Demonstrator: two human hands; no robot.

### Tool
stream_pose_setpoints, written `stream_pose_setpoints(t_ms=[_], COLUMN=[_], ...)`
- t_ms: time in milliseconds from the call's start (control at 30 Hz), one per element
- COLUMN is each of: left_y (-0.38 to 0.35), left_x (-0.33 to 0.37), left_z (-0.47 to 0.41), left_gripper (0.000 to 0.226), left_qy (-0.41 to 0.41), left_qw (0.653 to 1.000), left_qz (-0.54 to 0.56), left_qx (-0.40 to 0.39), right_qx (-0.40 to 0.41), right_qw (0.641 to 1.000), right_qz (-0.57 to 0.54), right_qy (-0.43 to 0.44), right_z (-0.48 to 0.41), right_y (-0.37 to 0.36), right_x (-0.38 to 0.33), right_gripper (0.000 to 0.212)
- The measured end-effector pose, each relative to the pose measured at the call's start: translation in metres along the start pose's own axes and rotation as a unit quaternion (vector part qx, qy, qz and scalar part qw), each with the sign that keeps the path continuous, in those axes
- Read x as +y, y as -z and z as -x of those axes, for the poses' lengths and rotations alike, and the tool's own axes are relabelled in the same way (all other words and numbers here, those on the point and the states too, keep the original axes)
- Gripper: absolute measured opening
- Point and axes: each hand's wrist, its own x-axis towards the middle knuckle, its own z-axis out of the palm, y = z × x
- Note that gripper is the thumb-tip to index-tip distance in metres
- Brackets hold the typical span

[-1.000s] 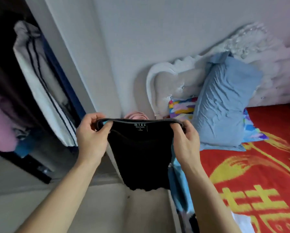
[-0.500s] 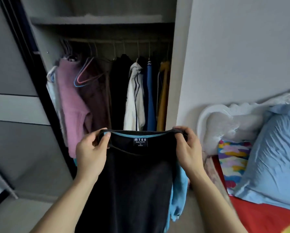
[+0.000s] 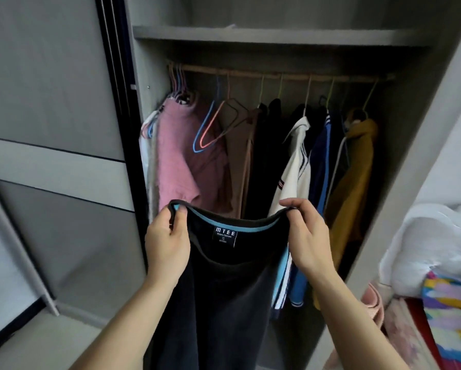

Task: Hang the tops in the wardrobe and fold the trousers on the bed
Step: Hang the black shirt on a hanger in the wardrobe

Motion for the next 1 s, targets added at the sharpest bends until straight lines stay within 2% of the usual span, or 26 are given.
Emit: stream_pose_setpoints(t_ms=[167, 367, 500, 633, 700, 800, 867, 933, 1000], left_y=[-0.029, -0.06, -0.076, -0.093, -0.1, -0.109, -0.114, -0.116, -0.116], left_x=[-0.021, -0.029, -0.052, -0.072, -0.083, -0.1, -0.11, -0.118, -0.123], left_z=[-0.077, -0.18, -0.224, -0.259, -0.279, -0.306, -0.32, -0.331, -0.34], left_gripper=[0.024, 0.022, 0.025, 0.029, 0.026, 0.021, 0.02, 0.019, 0.016], left_qy=[-0.022, -0.065, -0.056, -0.062, -0.054, -0.061, -0.073, -0.084, -0.096], left_qw=[0.999, 0.993, 0.995, 0.996, 0.997, 0.996, 0.994, 0.99, 0.984], left_qz=[-0.044, -0.093, -0.077, -0.059, -0.045, -0.022, -0.013, 0.015, 0.042], left_qx=[-0.005, 0.022, 0.014, -0.012, -0.027, -0.053, -0.078, -0.112, -0.145], right_qx=[-0.064, -0.076, -0.114, -0.145, -0.115, -0.03, 0.002, -0.004, 0.008], right_qw=[0.998, 0.994, 0.982, 0.963, 0.959, 0.975, 0.981, 0.98, 0.976], right_qz=[0.011, 0.076, 0.148, 0.226, 0.26, 0.22, 0.196, 0.194, 0.207], right_qy=[-0.004, -0.034, -0.033, -0.029, -0.012, 0.022, 0.0, -0.047, -0.069], right_z=[-0.076, -0.17, -0.212, -0.246, -0.26, -0.284, -0.303, -0.319, -0.33], right_y=[-0.07, -0.136, -0.161, -0.192, -0.211, -0.24, -0.259, -0.277, -0.292], right_x=[0.029, 0.052, 0.065, 0.063, 0.059, 0.046, 0.034, 0.023, 0.019], right_gripper=[0.027, 0.024, 0.036, 0.064, 0.062, 0.05, 0.056, 0.069, 0.064])
